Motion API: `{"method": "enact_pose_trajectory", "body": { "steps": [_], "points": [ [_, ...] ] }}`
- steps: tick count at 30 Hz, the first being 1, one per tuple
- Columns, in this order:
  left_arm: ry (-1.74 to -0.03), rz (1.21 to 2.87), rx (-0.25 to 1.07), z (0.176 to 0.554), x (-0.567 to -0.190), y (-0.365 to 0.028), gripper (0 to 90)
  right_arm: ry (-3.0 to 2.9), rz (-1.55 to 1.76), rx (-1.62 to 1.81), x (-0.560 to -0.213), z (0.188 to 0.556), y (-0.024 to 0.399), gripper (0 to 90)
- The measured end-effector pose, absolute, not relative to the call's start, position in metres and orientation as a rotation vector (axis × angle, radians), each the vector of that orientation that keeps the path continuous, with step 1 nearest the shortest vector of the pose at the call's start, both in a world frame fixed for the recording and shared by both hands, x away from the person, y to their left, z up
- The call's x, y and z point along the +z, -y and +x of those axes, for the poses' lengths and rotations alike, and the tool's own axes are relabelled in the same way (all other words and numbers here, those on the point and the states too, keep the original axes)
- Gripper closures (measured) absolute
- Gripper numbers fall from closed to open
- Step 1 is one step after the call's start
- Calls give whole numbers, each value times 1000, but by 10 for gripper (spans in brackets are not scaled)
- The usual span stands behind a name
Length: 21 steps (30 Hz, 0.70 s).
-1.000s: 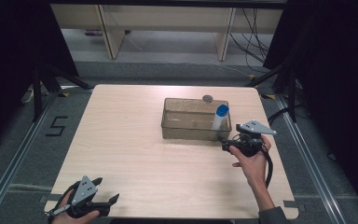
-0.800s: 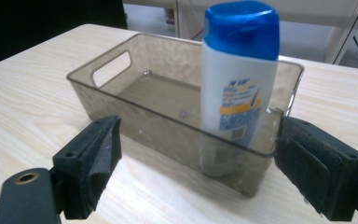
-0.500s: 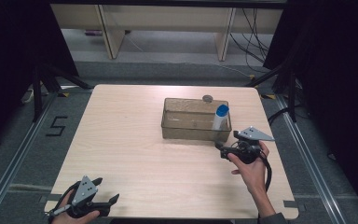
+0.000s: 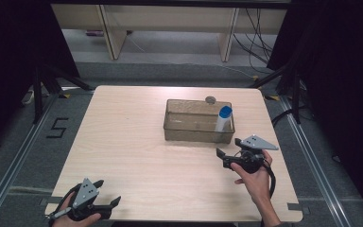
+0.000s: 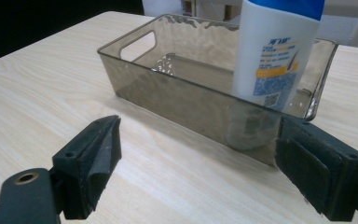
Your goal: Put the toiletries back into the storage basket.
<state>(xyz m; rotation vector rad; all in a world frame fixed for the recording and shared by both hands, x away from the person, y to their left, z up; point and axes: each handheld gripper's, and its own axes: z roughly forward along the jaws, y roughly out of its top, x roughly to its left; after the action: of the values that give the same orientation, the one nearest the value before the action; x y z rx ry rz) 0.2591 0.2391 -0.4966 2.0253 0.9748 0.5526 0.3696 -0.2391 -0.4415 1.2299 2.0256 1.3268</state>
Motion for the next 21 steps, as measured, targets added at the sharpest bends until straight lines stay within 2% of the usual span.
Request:
{"method": "enact_pose_trajectory", "body": {
  "steps": [21],
  "points": [
    [-974, 2041, 565, 259, -496, -240, 170, -2066, 1169, 1329, -449, 354, 243, 158]
  ]
}}
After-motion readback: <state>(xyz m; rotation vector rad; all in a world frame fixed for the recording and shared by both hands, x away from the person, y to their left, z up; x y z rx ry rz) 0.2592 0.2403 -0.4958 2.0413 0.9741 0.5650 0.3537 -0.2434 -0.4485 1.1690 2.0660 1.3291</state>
